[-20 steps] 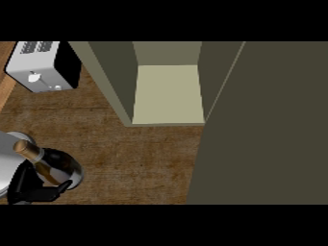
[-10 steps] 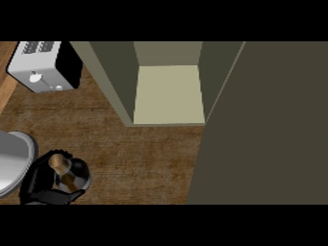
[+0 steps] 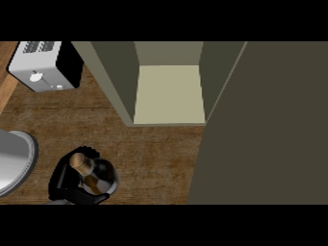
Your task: Pick up the wine, place it into the cabinet and close the cabinet
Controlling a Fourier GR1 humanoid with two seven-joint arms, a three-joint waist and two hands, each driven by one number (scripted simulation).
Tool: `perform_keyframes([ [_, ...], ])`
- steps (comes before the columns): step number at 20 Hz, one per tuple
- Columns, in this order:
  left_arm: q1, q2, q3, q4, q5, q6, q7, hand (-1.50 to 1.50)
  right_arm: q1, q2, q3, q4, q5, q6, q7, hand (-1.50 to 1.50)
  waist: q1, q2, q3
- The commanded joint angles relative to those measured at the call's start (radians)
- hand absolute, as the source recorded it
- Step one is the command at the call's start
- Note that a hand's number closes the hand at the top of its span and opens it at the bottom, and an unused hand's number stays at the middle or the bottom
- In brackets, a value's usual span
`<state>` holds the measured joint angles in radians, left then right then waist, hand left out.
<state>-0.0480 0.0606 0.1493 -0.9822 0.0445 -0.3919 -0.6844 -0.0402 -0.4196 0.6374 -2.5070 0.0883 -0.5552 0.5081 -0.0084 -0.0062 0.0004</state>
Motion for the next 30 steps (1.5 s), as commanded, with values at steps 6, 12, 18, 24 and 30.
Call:
perform_keyframes([
  [6,0.102,-0.06,-0.197,-0.282,0.06,0.089,0.136,1.5,0.087,-0.049,-0.01,-0.197,0.016,0.007,0.021,-1.5,0.001,0.0,0.0],
  [12,0.118,-0.06,-0.3,-0.441,0.134,0.175,0.273,1.5,0.134,-0.074,0.002,-0.218,0.028,-0.007,-0.013,-1.5,-0.002,-0.001,0.0],
  [18,0.08,-0.061,-0.406,-0.503,0.122,0.363,0.341,1.5,0.155,-0.086,0.021,-0.233,0.038,-0.006,-0.028,-1.5,-0.01,0.0,-0.001],
  [24,-0.028,-0.061,-0.445,-0.491,0.103,0.532,0.359,1.5,0.158,-0.098,-0.021,-0.216,-0.02,0.009,-0.046,-1.5,-0.006,0.003,-0.001],
  [30,-0.103,-0.061,-0.436,-0.414,0.07,0.618,0.365,1.5,0.249,-0.117,-0.005,-0.214,-0.03,0.028,-0.139,-1.5,-0.013,0.003,0.0],
])
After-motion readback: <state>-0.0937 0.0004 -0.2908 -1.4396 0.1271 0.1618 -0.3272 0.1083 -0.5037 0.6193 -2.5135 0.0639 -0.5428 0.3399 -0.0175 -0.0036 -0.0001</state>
